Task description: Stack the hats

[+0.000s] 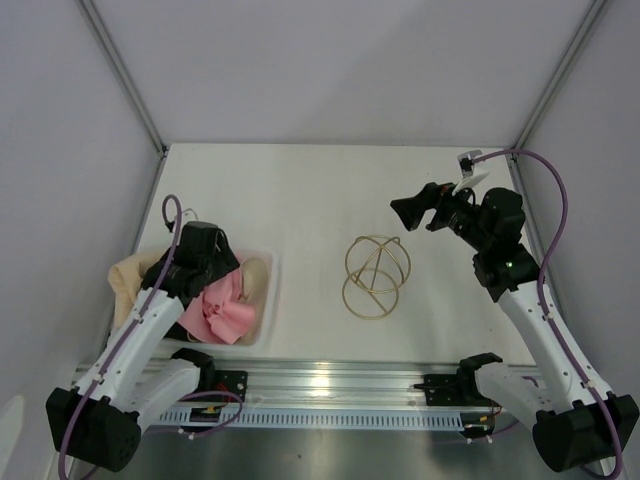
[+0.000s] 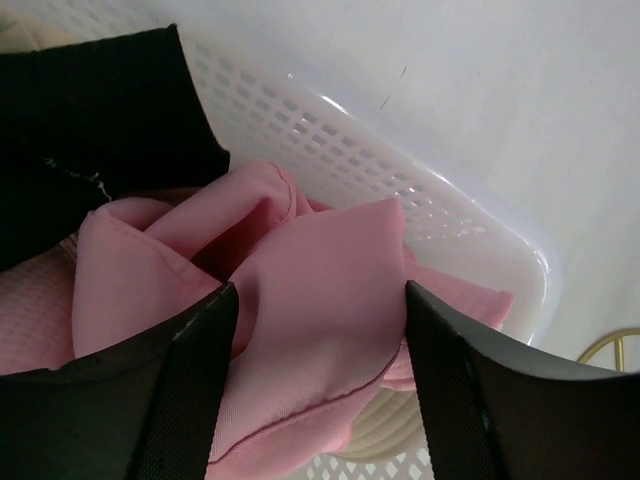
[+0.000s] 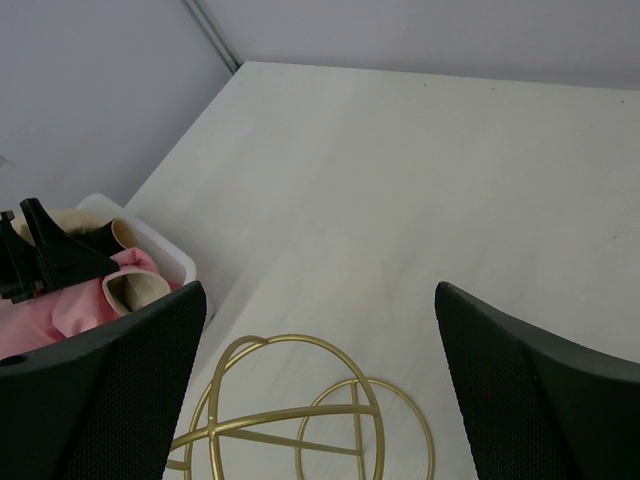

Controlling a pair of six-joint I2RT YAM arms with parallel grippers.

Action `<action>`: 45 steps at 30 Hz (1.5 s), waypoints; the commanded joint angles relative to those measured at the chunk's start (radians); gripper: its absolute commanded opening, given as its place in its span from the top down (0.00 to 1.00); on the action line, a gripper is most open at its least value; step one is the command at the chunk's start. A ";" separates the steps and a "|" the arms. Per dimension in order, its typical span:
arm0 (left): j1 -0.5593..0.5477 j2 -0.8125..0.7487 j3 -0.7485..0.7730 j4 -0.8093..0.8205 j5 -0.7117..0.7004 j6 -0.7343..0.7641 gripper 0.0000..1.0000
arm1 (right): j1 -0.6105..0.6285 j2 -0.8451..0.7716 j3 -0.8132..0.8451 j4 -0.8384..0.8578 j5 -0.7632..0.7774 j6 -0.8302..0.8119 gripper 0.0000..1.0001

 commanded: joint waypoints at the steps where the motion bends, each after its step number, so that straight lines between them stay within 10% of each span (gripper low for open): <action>1: 0.003 0.015 0.000 0.049 -0.029 0.001 0.32 | 0.005 -0.020 0.026 0.006 0.040 -0.037 0.00; 9: 0.003 -0.087 -0.001 0.057 0.000 0.042 0.99 | 0.005 -0.005 0.022 0.024 0.031 -0.028 0.00; 23: -0.089 -0.193 0.237 0.169 0.209 0.278 0.99 | 0.017 0.046 0.083 0.182 -0.138 0.113 0.00; 45: -0.359 0.225 0.614 0.600 0.300 0.377 0.99 | 0.156 0.138 0.227 0.143 -0.261 0.216 0.02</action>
